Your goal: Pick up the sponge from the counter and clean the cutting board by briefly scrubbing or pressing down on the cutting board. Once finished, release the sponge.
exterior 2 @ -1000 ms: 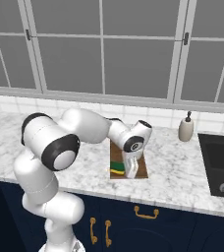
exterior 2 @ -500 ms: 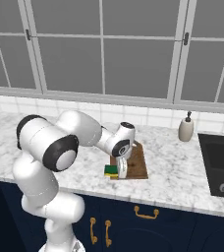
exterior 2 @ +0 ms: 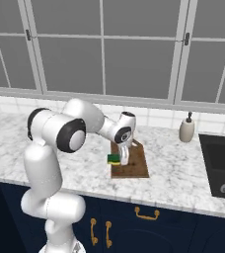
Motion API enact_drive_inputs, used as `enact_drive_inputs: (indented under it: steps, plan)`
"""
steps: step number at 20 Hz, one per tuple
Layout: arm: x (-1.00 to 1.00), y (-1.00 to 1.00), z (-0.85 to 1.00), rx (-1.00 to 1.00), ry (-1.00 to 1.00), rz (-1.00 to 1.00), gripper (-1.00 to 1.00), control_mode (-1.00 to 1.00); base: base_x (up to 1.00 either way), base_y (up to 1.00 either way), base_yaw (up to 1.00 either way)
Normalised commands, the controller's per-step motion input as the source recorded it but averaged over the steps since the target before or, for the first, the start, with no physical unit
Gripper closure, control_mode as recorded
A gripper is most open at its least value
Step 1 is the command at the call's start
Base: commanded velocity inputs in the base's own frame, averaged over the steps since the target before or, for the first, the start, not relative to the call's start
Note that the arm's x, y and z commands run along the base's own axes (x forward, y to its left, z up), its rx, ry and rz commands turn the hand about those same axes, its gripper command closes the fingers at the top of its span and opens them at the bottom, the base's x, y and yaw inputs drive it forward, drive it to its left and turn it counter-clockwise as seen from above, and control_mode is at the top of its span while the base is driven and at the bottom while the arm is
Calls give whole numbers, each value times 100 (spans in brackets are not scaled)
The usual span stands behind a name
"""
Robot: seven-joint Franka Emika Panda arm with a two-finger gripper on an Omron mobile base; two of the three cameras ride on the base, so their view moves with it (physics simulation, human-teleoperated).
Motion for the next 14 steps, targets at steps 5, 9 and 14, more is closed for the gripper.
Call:
enact_drive_inputs:
  steps: [5,9,14]
  plan:
    - [91,47,0,0,-3,-6,100,-100,0,0,0]
    - [95,33,0,0,-5,-7,100,-100,0,0,0]
    - [99,6,0,0,-6,-3,100,-100,0,0,0]
